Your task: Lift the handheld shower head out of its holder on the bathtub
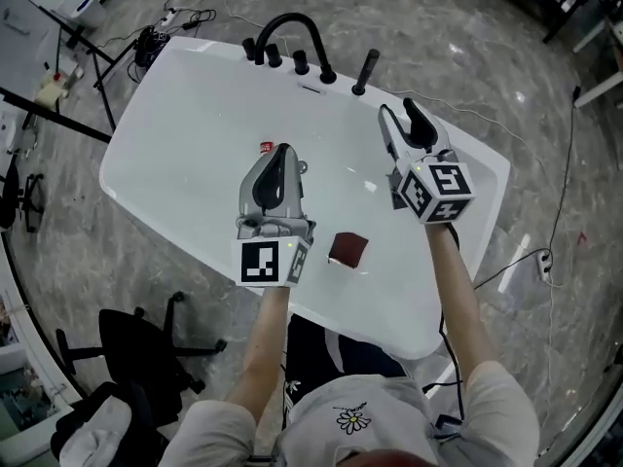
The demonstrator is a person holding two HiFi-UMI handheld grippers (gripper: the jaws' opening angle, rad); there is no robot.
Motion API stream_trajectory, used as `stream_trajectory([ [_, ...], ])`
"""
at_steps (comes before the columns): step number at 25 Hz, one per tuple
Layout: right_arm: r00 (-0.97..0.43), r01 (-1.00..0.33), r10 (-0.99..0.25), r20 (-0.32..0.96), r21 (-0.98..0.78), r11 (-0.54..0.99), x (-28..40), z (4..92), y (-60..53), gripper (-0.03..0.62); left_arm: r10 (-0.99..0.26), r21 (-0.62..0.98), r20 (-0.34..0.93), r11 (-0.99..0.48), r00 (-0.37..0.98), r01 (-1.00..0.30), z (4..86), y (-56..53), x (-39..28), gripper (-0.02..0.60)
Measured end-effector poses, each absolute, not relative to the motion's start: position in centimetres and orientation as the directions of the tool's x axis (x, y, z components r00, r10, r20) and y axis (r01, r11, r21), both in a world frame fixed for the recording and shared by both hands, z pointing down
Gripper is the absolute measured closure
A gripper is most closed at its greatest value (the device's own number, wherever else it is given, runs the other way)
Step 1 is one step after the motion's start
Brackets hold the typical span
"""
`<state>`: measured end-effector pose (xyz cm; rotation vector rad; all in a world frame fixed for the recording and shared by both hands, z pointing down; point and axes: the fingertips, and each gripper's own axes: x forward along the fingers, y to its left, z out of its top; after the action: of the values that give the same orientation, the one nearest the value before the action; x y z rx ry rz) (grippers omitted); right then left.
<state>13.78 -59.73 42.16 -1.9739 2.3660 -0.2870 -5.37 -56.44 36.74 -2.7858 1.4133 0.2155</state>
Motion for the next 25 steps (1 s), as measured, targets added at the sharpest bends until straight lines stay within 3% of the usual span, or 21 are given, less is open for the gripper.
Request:
stream_trajectory([
  [6, -0.138, -0.978, -0.970, 0.202, -0.183, 0.101, 16.0, 53.2, -69.4, 0.359, -0.784, 0.061, -0.112, -0.618, 0.610, -0.784, 43.6, -63.2, -4.0, 0.581],
  [14, -0.017, -0.990, -0.948, 0.316, -0.136, -0.027, 20.0, 64.7, -78.9, 0.362, -0.741, 0.070, -0.067, -0.672, 0.669, -0.737, 52.6, -68.4, -1.5, 0.581],
  [25, -0.004, -0.994, -0.926, 0.379, -0.104, -0.038, 20.8, 70.7, -83.3, 0.422, -0.747, 0.095, -0.073, -0.665, 0.661, -0.741, 56.8, -71.8, -0.7, 0.581],
])
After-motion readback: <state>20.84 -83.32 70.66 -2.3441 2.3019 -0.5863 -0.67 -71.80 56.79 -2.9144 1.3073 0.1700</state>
